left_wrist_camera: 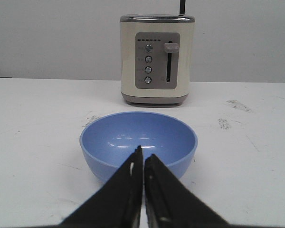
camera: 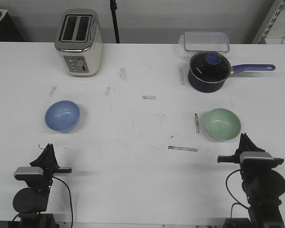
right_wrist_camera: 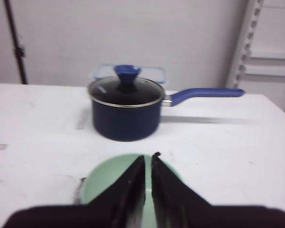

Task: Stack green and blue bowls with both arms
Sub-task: 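Move the right gripper forward and lower it onto the pale green bowl rim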

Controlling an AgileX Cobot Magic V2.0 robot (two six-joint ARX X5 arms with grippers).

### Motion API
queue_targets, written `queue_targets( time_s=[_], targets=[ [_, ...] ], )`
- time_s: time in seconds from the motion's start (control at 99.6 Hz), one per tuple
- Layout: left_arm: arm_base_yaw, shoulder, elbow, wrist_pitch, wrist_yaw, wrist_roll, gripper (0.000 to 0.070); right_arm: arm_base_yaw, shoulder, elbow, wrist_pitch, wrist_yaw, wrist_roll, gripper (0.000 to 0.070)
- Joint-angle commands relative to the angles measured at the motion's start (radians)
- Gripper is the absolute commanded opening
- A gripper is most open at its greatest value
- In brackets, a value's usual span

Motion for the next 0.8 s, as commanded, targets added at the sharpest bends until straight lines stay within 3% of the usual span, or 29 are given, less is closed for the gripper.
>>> queue_targets(
  time_s=[0.0,0.231,0.532,0.692,0.793],
  targets=[
    [0.002,-0.002,-0.022,0.012,0.0,-0.002,0.0001,-0.004,0.066,0.037,-0.005,0.018,-0.02,0.0014],
    [0.002,-0.002,-0.022,0.012,0.0,-0.002,0.0001,-0.013,0.291,0.184,-0.065,0.014,-0.019,0.0014],
    [0.002,-0.002,-0.022,0.012,0.0,-0.002,0.0001,-0.042,0.605,0.515,-0.375,0.007,-0.008,0.0014],
    [0.002,-0.002,-0.022,0.012,0.0,-0.002,0.0001,-0.082,0.745,0.656,-0.482,0.0,0.111,0.0014],
    [0.002,-0.002,-0.022,0.012,0.0,-0.002,0.0001,-0.132,0.82,0.723,-0.554,-0.062,0.199,0.0015]
  ],
)
